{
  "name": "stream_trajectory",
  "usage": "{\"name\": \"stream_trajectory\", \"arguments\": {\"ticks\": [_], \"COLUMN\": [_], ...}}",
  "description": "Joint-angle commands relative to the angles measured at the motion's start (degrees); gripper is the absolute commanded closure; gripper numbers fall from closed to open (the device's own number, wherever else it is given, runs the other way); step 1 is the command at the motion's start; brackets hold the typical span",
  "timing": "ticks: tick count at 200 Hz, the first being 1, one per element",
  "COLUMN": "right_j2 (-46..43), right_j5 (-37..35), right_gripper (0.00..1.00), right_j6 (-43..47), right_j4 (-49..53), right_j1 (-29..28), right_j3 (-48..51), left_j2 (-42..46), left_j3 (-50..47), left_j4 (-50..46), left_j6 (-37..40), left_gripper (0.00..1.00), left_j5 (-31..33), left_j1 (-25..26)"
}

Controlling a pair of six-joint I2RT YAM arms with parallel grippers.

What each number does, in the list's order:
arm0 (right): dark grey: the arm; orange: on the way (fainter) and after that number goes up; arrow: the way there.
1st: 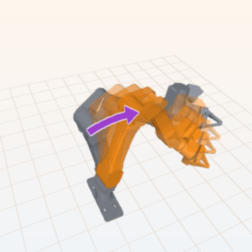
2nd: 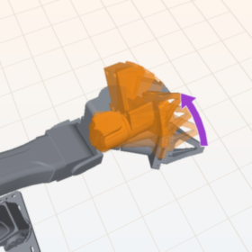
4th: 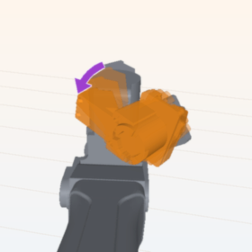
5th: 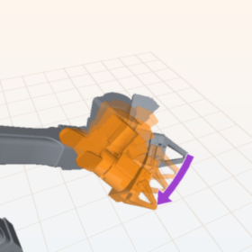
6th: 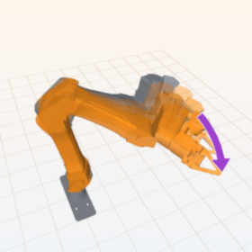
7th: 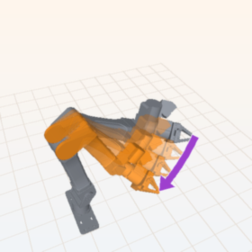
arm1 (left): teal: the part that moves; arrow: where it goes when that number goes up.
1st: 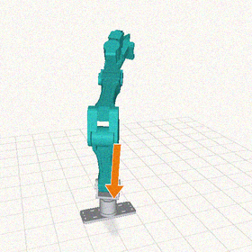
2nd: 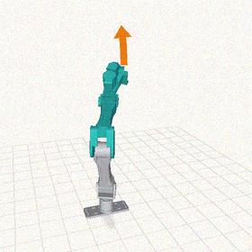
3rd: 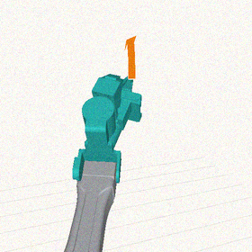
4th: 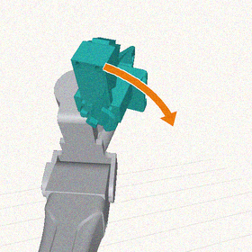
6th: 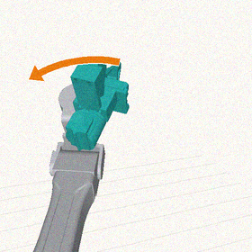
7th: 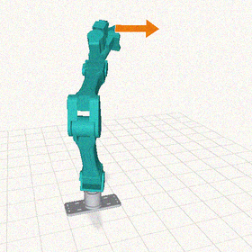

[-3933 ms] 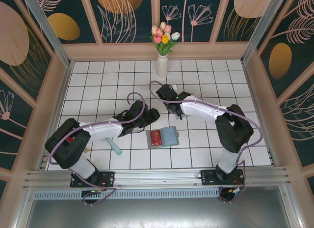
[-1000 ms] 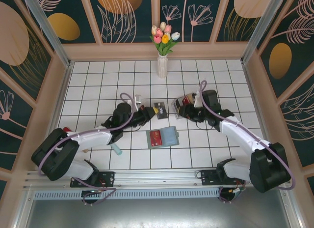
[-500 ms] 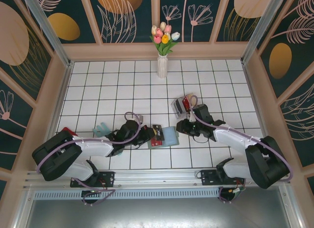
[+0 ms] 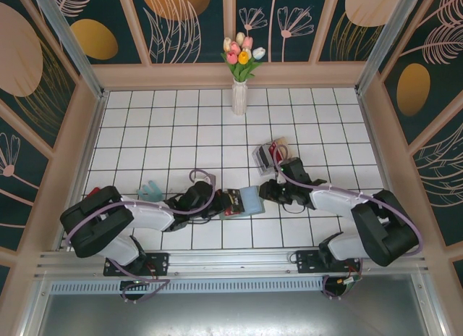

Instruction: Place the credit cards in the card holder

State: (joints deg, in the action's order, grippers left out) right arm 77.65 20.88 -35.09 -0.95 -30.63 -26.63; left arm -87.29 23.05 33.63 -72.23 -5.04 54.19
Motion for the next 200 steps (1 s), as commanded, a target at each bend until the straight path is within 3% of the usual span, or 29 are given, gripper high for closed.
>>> {"name": "stream_trajectory", "arguments": {"ticks": [1,52,139,200], "right_j2": [1.2,2.4,1.5,2.4], "right_j5": [0.8,2.1,-0.4,4.4], "right_gripper": [0.71,0.81,0.81,0.82], "right_j6": [-0.6,-0.9,-1.3,-1.8], "right_j4": [-3.1,-4.1,-2.0,-4.3], "right_j1": [-0.4,-1.8,-1.9,-2.1], "right_j3": [1.4,2.5,2.1,2.1], "left_j2": [-2.4,-6.4,-7.2,-11.8], "left_j3": [2.3,4.1,5.4,11.5], "left_j4": [1.4,4.2,1.8,2.3], "left_j6": [-0.3,-1.4,-2.1,-0.4], "left_gripper": [1.0,1.0,0.99,0.93], "left_j5": [0.3,-1.9,-4.1,-8.0], "left_j1": [1.0,1.4,2.0,2.0]}}
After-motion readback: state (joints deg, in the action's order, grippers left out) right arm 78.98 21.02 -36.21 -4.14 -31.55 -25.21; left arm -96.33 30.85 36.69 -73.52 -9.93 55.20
